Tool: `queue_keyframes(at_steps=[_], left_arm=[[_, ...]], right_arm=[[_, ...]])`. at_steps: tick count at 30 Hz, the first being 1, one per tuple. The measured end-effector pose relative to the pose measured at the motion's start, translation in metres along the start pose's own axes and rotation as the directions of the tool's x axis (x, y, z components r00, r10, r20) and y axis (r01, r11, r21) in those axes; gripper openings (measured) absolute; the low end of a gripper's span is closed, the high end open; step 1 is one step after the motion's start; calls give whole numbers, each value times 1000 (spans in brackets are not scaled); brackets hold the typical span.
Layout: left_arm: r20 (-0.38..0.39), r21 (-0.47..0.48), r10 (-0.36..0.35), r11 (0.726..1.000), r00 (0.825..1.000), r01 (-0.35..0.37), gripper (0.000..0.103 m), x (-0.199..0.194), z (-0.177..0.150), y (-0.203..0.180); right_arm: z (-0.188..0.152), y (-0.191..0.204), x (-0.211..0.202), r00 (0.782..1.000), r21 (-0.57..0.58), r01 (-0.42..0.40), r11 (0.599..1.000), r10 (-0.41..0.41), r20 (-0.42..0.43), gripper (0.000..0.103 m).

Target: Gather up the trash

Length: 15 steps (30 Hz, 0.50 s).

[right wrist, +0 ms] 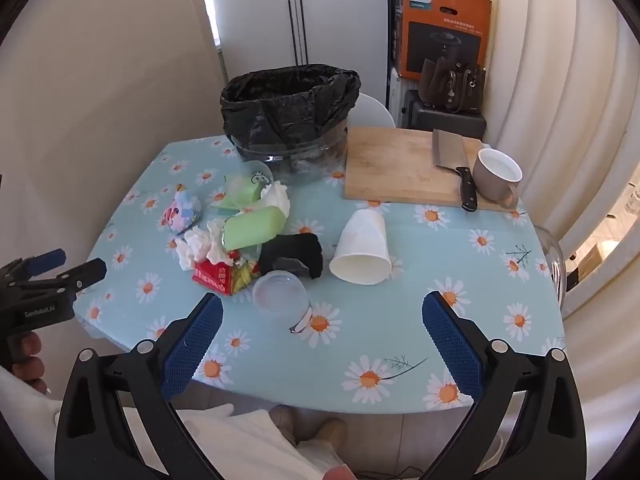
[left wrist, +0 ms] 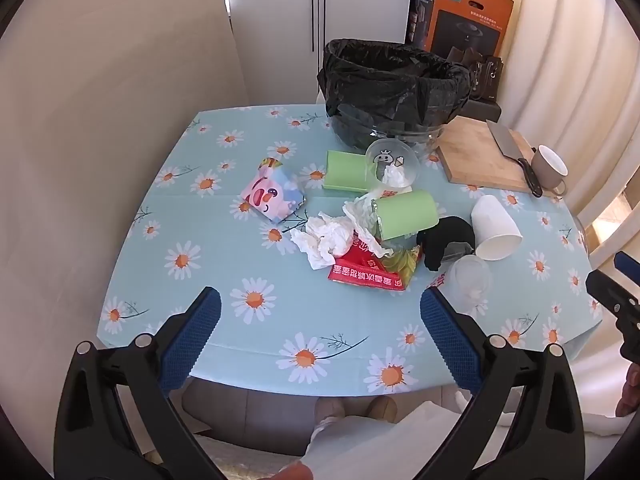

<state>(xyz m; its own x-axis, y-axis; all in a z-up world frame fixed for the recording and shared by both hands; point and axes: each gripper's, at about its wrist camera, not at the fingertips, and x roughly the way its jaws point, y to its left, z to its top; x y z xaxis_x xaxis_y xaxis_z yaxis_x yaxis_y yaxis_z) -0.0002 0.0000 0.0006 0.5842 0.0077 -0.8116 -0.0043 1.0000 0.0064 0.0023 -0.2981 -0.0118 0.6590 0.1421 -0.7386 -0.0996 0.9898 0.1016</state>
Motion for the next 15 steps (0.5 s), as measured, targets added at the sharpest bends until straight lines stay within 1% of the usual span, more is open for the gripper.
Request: queue_keyframes(at_steps=[1, 2, 6, 7, 9, 14, 15], left_arm=[[2, 1, 1, 1000, 1000, -1, 98, 0, 0, 1], [0, 13, 18, 1000, 1000, -18, 98, 0, 0, -2], [-2, 10, 19, 1000, 1000, -19, 98, -1, 0, -4], [3, 11, 18, 1000, 1000, -18, 98, 8, -5, -4], [5, 12, 17, 1000, 1000, -18, 98, 9, -7, -6], [1, 16, 11, 1000, 1000, -11, 98, 10, -6, -1], [-4, 15, 16, 1000, 1000, -16, 98, 8, -1, -3]], right_arm=[[0, 0, 0, 1000, 0, 0, 1000, 0, 11, 96], [0, 0, 0, 1000, 0, 1, 1000, -1, 9, 96], [1, -1, 1, 1000, 0, 1, 1000, -1, 5, 96], [1, -1, 1, 1000, 1, 3, 1000, -3, 6, 96], [1, -1, 1, 1000, 1, 6, 1000, -6, 6, 96], [4, -1, 3, 1000, 1, 3, 1000, -3, 3, 96], [4, -1, 3, 1000, 0, 3, 1000, -3, 4, 96]])
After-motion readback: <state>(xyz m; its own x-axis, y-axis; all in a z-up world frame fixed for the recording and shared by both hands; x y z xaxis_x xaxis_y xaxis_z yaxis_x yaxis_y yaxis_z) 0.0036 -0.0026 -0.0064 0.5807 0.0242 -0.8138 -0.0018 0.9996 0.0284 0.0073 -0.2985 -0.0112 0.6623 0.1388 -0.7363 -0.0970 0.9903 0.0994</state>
